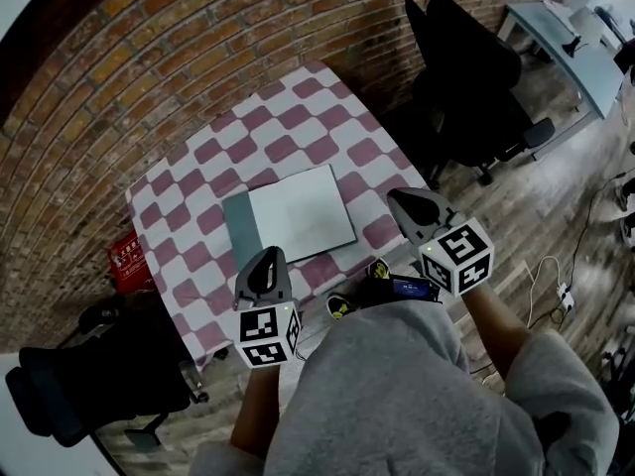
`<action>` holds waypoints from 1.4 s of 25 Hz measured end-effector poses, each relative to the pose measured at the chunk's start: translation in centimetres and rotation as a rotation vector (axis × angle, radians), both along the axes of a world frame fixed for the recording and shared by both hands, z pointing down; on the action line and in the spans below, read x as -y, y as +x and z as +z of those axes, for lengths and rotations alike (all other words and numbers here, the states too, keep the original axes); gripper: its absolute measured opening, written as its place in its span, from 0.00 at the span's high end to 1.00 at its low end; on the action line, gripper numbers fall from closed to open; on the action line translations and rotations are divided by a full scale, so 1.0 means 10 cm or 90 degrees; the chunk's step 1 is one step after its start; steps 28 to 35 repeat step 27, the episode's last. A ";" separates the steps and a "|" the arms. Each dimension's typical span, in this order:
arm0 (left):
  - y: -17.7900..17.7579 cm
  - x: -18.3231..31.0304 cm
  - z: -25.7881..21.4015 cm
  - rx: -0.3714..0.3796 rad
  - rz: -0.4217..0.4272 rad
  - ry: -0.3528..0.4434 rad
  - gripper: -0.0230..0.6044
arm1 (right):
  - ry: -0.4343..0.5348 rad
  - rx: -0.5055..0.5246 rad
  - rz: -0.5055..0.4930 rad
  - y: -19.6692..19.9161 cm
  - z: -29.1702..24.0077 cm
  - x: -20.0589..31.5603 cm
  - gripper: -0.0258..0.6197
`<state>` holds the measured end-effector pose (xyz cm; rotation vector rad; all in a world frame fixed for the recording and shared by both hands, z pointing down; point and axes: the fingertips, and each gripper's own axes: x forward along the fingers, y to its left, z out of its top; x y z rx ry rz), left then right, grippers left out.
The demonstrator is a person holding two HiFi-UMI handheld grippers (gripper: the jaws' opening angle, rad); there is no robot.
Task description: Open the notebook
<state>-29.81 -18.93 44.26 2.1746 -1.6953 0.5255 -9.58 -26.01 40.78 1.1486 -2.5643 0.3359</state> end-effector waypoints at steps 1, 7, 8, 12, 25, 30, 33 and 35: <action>0.02 -0.05 -0.09 -0.006 -0.002 0.010 0.93 | 0.015 0.006 0.004 0.04 -0.12 -0.04 0.92; 0.05 -0.23 -0.52 -0.040 -0.019 0.059 0.93 | 0.074 0.031 0.014 0.18 -0.66 -0.21 0.92; 0.05 -0.25 -0.56 -0.041 -0.021 0.066 0.93 | 0.079 0.036 0.014 0.19 -0.70 -0.24 0.92; 0.06 -0.28 -0.63 -0.037 -0.021 0.080 0.93 | 0.086 0.037 0.020 0.20 -0.71 -0.28 0.92; 0.05 -0.27 -0.61 -0.035 -0.017 0.081 0.93 | 0.085 0.066 0.010 0.01 -0.70 -0.34 0.92; 0.06 -0.29 -0.62 -0.035 -0.017 0.085 0.93 | 0.086 0.068 0.008 0.00 -0.71 -0.35 0.92; 0.06 -0.29 -0.62 -0.035 -0.017 0.085 0.93 | 0.086 0.068 0.008 0.00 -0.71 -0.35 0.92; 0.06 -0.29 -0.62 -0.035 -0.017 0.085 0.93 | 0.086 0.068 0.008 0.00 -0.71 -0.35 0.92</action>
